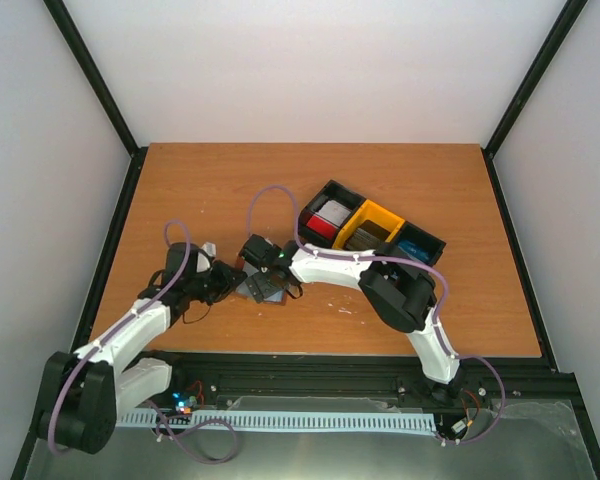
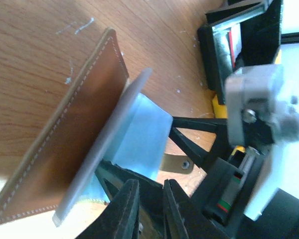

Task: Put the credit cards into the card holder
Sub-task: Open the card holder at the center of the board.

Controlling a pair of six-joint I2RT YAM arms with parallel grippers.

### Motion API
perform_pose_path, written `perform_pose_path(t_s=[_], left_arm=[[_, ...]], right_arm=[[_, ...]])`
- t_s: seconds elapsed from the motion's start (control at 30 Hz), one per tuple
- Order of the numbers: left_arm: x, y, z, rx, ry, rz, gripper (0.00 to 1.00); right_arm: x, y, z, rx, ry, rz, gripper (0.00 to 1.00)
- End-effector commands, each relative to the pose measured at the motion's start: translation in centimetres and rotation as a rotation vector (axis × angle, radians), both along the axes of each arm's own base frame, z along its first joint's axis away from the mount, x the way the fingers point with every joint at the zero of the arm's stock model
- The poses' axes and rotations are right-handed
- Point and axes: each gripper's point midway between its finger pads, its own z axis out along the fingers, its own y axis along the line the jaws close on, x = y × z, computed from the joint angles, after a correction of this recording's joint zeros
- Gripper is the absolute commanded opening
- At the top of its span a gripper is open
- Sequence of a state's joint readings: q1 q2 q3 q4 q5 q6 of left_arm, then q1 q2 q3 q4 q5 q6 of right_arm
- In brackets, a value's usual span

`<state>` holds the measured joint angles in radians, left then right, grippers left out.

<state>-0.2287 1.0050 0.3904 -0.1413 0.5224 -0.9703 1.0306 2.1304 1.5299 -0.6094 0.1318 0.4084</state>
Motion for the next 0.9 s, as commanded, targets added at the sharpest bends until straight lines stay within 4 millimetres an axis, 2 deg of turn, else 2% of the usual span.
perform_pose_path(t_s=[0.0, 0.1, 0.33, 0.47, 0.6, 0.77, 0.87], left_arm=[[1.2, -0.3, -0.5, -0.002, -0.014, -0.011, 0.15], [1.3, -0.4, -1.8, 0.008, 0.04, -0.014, 0.09], [2.3, 0.4, -3.7, 0.097, 0.059, -0.01, 0.1], [1.8, 1.0, -6.2, 0.152, 0.142, -0.003, 0.09], [0.6, 1.8, -7.9, 0.2, 0.203, 0.005, 0.09], [0.2, 1.4, -8.0, 0.191, 0.216, -0.034, 0.09], [0.7, 1.0, -7.4, 0.188, 0.193, -0.064, 0.09]], right_arm=[[-2.1, -2.2, -4.1, -0.106, 0.073, 0.008, 0.96], [-1.9, -2.2, -3.9, -0.104, 0.063, 0.006, 0.94], [-1.9, -1.8, -2.7, -0.057, 0.05, 0.015, 0.92], [-1.7, -1.8, -0.3, 0.032, 0.057, -0.01, 0.9], [-0.6, -2.4, 2.6, 0.091, 0.039, -0.062, 0.89], [0.1, -3.8, 4.5, 0.124, 0.082, -0.141, 0.89], [0.3, -3.8, 6.6, 0.177, 0.084, -0.158, 0.89]])
